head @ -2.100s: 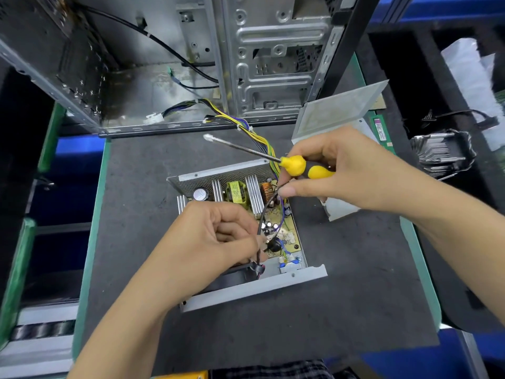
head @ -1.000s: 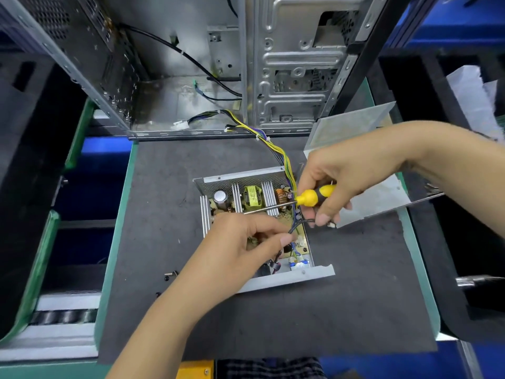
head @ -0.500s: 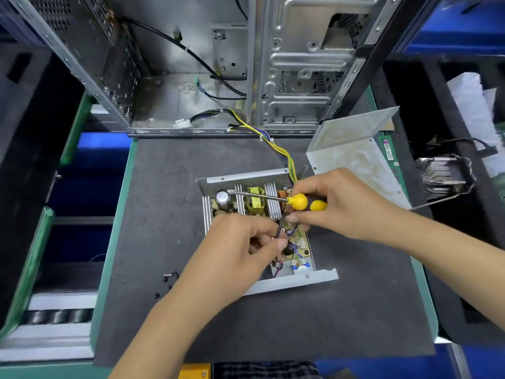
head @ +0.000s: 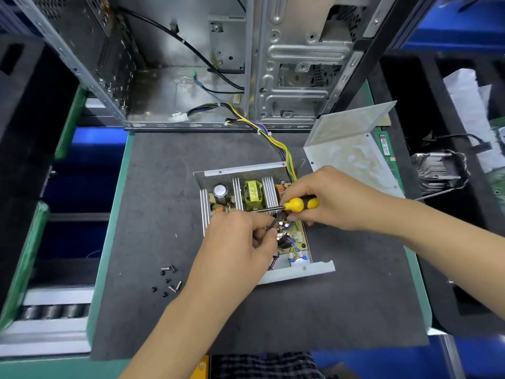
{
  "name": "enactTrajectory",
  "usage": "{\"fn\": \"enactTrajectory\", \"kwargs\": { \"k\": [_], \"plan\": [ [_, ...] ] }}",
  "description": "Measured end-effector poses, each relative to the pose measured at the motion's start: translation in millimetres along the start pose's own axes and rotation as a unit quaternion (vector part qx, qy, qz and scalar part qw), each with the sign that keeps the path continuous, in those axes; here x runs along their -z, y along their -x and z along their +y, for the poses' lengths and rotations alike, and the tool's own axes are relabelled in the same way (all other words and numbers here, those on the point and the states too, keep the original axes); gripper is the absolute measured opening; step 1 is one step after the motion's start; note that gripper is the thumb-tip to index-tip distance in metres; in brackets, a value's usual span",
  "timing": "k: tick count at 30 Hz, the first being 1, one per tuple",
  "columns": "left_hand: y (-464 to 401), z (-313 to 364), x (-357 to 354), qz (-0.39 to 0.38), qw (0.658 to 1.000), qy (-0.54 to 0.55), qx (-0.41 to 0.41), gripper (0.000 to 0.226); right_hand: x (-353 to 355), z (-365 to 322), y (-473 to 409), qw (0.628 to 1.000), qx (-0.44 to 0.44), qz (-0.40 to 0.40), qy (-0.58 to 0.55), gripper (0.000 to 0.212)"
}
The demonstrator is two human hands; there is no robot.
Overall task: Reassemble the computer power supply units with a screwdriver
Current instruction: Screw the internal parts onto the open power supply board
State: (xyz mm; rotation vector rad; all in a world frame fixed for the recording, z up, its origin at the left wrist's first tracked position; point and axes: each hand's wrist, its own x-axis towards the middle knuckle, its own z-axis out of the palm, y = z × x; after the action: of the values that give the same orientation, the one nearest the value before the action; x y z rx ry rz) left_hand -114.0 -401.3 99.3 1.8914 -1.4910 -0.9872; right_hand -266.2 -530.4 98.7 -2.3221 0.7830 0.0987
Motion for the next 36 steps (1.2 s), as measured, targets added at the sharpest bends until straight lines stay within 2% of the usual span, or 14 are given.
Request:
{"fn": "enactTrajectory", "kwargs": {
  "k": [3, 6, 9, 12, 20, 24, 28, 30, 33, 36],
  "plan": [
    [0.1, -1.1, -1.0, 0.005, 1.000, 0.009, 0.007, 0.022, 7.9, -0.2, -7.1, 0.998, 0.034, -0.043, 0.037, 0.016],
    [-0.6, -3.5, -1.0, 0.000, 1.000, 0.016, 0.004, 0.021, 9.1, -0.5, -10.5, 0.995, 0.068, -0.041, 0.067, 0.016],
    [-1.5, -4.3, 1.5, -0.004, 1.000, 0.027, -0.007, 0.020, 7.5, 0.0, -12.2, 0.995, 0.078, -0.033, 0.060, 0.012],
    [-1.9, -4.6, 3.3, -0.012, 0.999, 0.041, -0.014, 0.019, 7.3, -0.6, -12.2, 0.996, 0.077, -0.044, 0.027, 0.024],
    [-4.7, -9.0, 3.6, -0.008, 0.998, 0.069, 0.003, 0.024, 2.3, 6.3, -3.6, 0.998, 0.026, -0.004, -0.051, 0.014],
    [-5.3, -7.9, 5.3, -0.011, 0.997, 0.076, 0.008, 0.023, 3.4, 5.2, -2.9, 0.994, -0.010, 0.024, -0.103, 0.024],
    [-4.3, -4.5, 7.7, -0.017, 0.997, 0.080, 0.003, 0.011, 4.3, -1.0, -1.4, 0.991, -0.038, 0.029, -0.123, 0.026],
    [-3.9, -3.6, 6.9, -0.010, 0.998, 0.069, -0.003, 0.011, 1.3, -5.9, -1.5, 0.993, -0.044, 0.049, -0.093, 0.027],
    [-2.5, -2.4, 2.3, 0.026, 0.999, 0.015, -0.011, 0.015, -12.0, -14.5, -1.5, 0.990, -0.066, 0.121, -0.034, 0.021],
    [-0.1, -0.7, -2.7, 0.063, 0.997, -0.042, -0.015, 0.017, -27.8, -20.8, 1.9, 0.976, -0.108, 0.183, -0.048, 0.020]
  ]
}}
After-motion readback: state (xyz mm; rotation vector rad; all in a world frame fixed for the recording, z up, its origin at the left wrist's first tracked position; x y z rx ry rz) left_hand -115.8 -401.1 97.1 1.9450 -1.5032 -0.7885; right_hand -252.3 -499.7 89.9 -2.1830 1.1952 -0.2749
